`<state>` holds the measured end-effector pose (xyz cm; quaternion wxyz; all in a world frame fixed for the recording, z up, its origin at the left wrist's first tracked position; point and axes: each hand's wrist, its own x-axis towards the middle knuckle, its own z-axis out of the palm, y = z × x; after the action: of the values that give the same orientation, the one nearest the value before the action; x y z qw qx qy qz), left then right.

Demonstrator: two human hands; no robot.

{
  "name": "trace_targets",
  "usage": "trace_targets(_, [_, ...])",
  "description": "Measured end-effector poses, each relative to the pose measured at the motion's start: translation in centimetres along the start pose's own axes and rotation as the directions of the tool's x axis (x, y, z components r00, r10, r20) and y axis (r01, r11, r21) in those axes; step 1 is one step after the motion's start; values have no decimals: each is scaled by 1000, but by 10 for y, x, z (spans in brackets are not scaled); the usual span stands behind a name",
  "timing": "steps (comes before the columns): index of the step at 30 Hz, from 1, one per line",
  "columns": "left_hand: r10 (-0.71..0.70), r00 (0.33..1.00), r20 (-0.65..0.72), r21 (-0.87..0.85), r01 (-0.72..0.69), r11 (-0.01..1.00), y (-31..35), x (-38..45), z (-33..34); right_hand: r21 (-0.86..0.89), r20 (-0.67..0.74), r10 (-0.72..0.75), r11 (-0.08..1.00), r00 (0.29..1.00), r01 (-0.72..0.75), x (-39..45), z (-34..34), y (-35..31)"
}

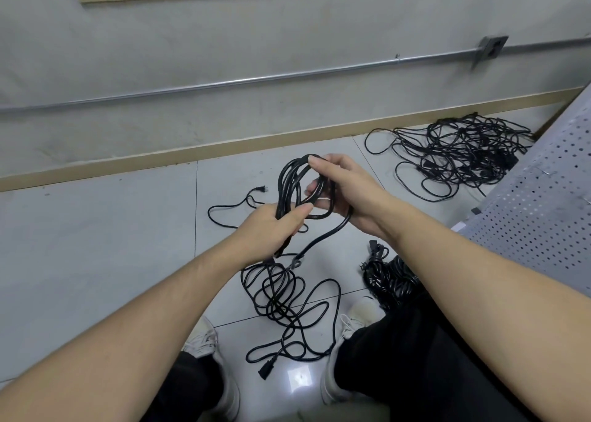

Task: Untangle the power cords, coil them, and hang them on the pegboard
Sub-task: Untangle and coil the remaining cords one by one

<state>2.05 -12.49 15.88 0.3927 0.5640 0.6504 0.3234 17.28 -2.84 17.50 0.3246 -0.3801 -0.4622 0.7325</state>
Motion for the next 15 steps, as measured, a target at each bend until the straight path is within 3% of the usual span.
trace_targets(5, [-18,996,84,-133,29,991,2,1,10,223,-83,-22,974,996,40,3,4,6])
trace_targets(8, [1,995,100,-156,14,988,5,2,7,285,-111,-6,958,994,38,3,8,4])
trace_targets(10, [15,983,181,-191,20,981,5,1,4,303,-120,20,953,993,17,3,11,4])
trace_targets(13, [-33,936,349,-362,168,917,7,-5,4,338,-121,53,941,991,-9,3,17,3])
trace_targets(15, [-50,911,410,-381,221,898,12,-9,2,322,-131,64,946,989,-19,2,19,1])
